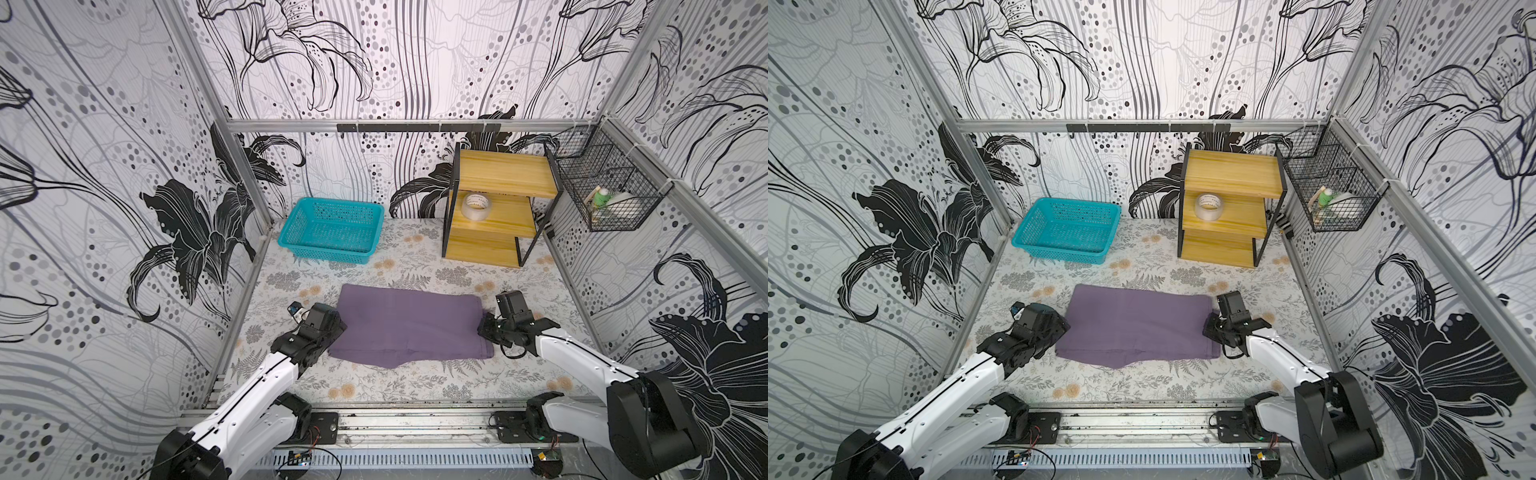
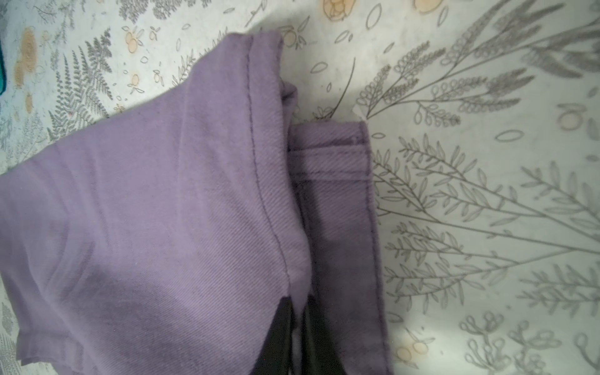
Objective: Roll up the long pants
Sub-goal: Fold the long pant at the center of the board.
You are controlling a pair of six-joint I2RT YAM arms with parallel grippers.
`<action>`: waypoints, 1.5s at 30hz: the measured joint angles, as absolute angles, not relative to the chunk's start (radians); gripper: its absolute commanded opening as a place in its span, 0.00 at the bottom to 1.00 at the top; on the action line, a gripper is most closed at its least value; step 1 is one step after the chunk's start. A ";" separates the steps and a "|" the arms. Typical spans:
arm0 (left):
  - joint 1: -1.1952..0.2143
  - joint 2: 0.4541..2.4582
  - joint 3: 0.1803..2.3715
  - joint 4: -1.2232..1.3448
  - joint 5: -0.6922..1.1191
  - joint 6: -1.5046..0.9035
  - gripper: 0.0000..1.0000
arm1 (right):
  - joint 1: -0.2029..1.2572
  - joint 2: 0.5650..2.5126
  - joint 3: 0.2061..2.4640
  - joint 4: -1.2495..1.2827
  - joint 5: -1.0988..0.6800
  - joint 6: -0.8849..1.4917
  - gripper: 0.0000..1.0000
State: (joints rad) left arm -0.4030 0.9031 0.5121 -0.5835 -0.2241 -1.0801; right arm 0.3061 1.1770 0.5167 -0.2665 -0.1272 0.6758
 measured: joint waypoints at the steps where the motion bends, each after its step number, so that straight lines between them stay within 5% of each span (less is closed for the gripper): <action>1: -0.403 0.903 0.512 -0.583 -0.224 -1.080 0.80 | 0.306 1.169 0.517 -0.273 -0.126 0.672 0.04; 45: -0.403 0.945 0.540 -0.542 -0.171 -1.058 0.82 | 0.306 1.013 0.873 -0.700 0.082 0.661 0.00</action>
